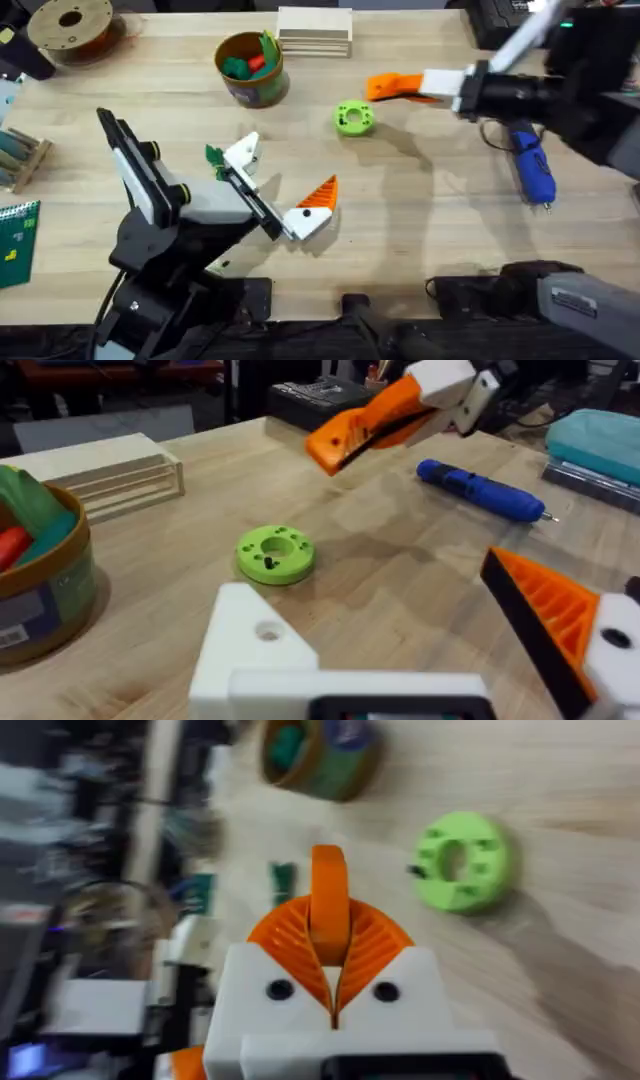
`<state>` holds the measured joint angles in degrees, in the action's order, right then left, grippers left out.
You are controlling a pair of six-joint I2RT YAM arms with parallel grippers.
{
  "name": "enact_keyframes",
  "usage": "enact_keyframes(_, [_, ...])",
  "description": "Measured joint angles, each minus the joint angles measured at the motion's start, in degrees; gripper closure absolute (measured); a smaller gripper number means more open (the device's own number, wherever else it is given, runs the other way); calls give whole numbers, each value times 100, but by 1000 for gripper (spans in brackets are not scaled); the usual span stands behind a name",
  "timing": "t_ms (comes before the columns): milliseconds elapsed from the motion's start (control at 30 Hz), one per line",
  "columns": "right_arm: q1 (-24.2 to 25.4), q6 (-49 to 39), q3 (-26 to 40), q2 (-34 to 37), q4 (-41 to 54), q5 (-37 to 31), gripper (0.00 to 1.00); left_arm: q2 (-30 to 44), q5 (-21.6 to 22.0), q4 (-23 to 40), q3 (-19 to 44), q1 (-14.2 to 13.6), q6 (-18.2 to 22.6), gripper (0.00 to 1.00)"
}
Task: Pick up the gripper from the table and insert it into the empty holder that is missing its gripper. Then pick up a screw, insert it into the mounting hole, and use the screwdriver to tighten it. Finally, clean up the table by picking up the vegetable and placing it into the bucket.
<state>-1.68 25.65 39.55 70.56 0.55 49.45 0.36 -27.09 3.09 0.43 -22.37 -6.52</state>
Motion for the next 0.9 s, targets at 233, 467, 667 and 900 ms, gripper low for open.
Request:
enact_keyframes(233, [-833,2224,4,1698,-1591,1815,983,0,-13,0,0,0,0,14])
enact_keyframes(467, [-1598,2740,420,2470,-1640,2397,983,0,-13,0,0,0,0,14])
enact_keyframes(667, [-2046,2847,993,2762,-1686,2628,983,0,-13,0,0,0,0,15])
enact_keyframes(900, [-2146,2926,1032,2794,-1680,2752,983,0,-13,0,0,0,0,15])
